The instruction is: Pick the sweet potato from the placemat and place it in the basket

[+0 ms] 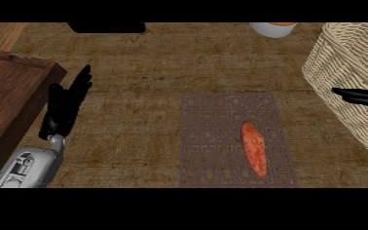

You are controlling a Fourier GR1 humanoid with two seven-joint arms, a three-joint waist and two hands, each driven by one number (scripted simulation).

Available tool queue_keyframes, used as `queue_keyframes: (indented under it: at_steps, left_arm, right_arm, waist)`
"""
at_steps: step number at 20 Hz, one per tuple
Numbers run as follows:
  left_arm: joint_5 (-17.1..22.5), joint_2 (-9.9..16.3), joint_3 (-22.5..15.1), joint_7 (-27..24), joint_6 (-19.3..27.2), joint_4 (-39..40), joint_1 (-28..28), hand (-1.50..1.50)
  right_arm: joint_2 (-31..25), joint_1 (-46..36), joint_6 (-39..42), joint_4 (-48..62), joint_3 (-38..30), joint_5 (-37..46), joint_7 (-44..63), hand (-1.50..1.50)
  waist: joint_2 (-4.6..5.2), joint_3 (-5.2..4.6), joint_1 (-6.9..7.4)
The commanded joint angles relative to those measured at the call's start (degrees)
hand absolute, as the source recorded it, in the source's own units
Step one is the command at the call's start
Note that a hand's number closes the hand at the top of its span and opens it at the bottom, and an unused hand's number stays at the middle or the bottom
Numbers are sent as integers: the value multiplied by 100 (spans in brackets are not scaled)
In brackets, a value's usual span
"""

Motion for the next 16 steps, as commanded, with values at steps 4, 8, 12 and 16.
queue_keyframes:
  at_steps: [4, 8, 12, 16]
  left_arm:
    - [-142, -95, 230, -330, -240, 394, -14, 0]
    - [-336, -230, 184, 131, -158, -138, 114, 0]
    - [-421, -392, 446, -220, -340, 283, -4, 0]
    - [-549, -419, 502, 211, -391, -82, 16, 0]
  right_arm:
    - [-241, 8, 823, 134, -37, 112, -434, -150]
    - [288, 185, 357, 168, 118, 594, -397, -150]
    - [636, 425, 81, 189, -153, 841, -448, -150]
    - [1112, 4, -116, 652, 70, 1243, -421, -150]
  waist:
    - [6, 0, -1]
    - [-3, 2, 16]
    - [1, 1, -6]
    - [4, 3, 35]
